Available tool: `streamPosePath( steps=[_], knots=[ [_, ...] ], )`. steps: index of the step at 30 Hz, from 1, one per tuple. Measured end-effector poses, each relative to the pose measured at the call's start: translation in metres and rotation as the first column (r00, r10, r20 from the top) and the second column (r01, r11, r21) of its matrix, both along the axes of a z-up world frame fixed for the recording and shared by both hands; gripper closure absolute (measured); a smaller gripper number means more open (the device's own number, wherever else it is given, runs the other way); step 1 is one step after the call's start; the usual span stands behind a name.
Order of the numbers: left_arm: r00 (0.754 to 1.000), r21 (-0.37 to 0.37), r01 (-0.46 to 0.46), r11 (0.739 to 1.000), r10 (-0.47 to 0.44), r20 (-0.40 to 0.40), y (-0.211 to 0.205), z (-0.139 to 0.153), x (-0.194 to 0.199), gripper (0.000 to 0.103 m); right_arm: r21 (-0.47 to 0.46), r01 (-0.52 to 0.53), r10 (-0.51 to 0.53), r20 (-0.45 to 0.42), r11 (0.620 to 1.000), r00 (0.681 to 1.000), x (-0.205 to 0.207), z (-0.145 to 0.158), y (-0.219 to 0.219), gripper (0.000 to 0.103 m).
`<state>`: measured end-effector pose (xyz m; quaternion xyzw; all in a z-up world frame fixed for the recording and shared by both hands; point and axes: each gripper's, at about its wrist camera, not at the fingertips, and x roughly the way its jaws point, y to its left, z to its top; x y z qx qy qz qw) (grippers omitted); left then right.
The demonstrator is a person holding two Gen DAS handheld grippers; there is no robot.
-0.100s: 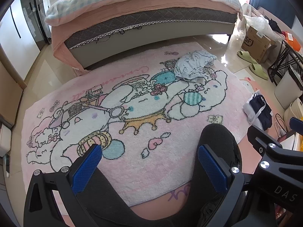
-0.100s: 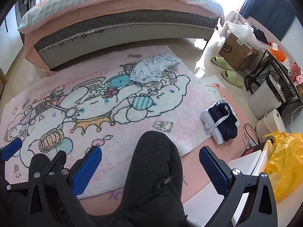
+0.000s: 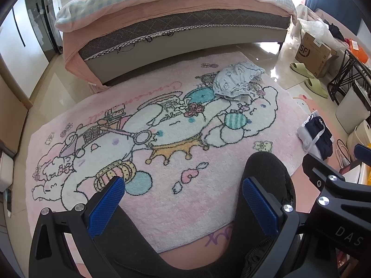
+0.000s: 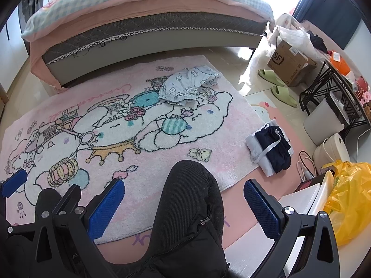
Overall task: Fold clothes
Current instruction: 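Move both grippers toward the light-blue printed pants on the rug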
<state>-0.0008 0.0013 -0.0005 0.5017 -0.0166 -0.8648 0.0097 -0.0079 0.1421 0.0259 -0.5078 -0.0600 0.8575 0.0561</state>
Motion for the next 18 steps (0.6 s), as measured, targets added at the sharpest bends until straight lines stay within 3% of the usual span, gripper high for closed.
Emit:
streamPosePath(
  steps=[18],
  knots=[
    [1.000, 0.005, -0.015, 1.000, 0.015, 0.016, 0.003, -0.008, -0.011, 0.000, -0.010, 0.014, -0.014, 0.012, 1.000, 1.000, -0.009, -0.008, 0.000, 0.000]
  ],
)
